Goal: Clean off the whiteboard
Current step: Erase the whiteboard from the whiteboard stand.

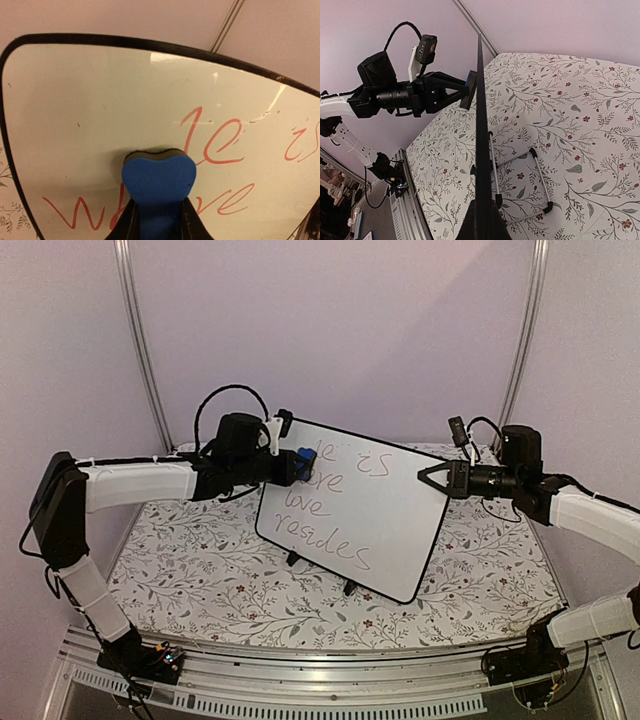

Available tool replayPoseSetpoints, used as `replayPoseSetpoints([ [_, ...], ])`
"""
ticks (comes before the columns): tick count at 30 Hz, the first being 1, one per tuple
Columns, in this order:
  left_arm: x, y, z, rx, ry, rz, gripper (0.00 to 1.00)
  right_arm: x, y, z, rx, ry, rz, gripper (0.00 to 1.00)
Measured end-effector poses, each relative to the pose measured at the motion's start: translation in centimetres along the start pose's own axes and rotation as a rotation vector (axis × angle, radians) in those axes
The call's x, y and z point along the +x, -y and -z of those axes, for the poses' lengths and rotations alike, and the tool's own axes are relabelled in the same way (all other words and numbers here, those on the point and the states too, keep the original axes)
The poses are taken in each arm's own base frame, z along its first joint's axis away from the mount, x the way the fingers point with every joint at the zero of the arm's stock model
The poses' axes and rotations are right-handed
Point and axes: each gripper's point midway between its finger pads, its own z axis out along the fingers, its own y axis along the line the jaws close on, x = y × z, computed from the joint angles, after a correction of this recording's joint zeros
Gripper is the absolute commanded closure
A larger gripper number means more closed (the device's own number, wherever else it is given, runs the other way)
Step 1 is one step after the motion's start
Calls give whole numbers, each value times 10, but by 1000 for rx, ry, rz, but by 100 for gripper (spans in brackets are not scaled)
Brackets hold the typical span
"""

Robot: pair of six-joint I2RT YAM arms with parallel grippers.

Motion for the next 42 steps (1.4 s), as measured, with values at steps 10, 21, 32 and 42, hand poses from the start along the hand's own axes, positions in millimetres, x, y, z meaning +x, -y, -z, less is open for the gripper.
replayPoseSetpoints([
  [10,28,-6,5,-12,-35,26,100,0,0,0,2,0,-5,100],
  [21,0,1,4,-10,-1,13,100,0,0,0,-2,0,6,100],
  [32,-35,11,-3,5,55,-21,100,0,-1,0,-4,-1,10,100],
  [42,-14,5,-3,-1,24,-6,100,0,0,0,0,-1,2,100],
])
